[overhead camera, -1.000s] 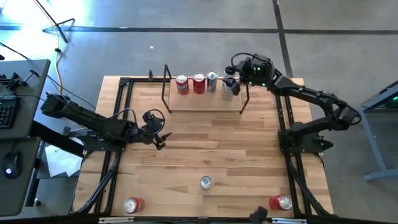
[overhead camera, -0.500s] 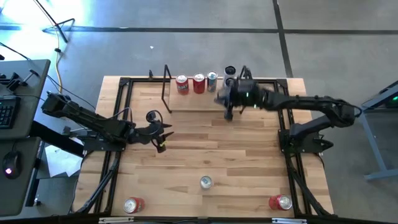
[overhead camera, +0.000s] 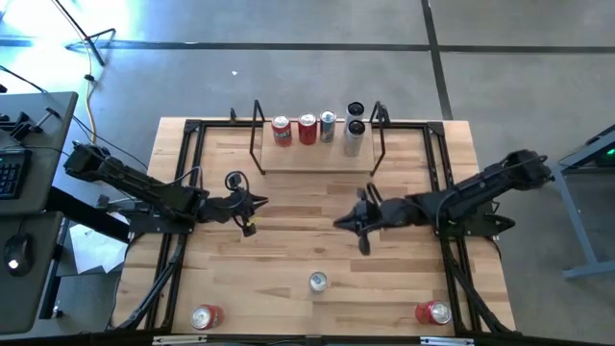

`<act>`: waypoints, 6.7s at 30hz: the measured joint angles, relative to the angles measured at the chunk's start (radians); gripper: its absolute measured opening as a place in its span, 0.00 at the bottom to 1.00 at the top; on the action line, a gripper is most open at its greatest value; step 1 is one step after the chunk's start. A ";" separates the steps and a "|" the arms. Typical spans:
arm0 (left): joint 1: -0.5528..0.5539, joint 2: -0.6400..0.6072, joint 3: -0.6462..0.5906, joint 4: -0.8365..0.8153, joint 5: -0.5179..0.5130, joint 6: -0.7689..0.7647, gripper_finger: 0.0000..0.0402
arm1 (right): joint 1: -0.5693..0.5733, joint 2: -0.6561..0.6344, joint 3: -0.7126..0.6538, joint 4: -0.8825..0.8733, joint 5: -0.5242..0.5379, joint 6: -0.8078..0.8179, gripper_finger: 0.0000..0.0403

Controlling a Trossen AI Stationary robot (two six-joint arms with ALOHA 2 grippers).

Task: Place canned beverage on shelf
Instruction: Put the blue soda can on the shelf and align with the other blue soda can, then adjust the white yellow soda can on the shelf

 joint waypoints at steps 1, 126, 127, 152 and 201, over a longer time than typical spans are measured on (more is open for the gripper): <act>0.000 0.000 0.001 0.006 0.000 0.000 0.05 | 0.010 0.000 0.003 0.000 -0.019 0.038 0.05; -0.001 0.000 0.000 0.011 0.110 0.050 0.00 | -0.814 0.333 0.611 -0.524 -0.612 -0.700 0.55; -0.001 0.000 0.000 0.011 0.110 0.050 0.00 | -0.814 0.333 0.611 -0.522 -0.612 -0.700 0.55; -0.001 0.000 0.000 0.026 0.097 0.049 0.00 | -0.827 0.333 0.498 -0.337 -0.548 -0.598 0.72; -0.001 0.000 0.000 0.033 0.092 0.066 0.00 | -0.508 0.348 0.497 -0.359 -0.106 -0.470 0.00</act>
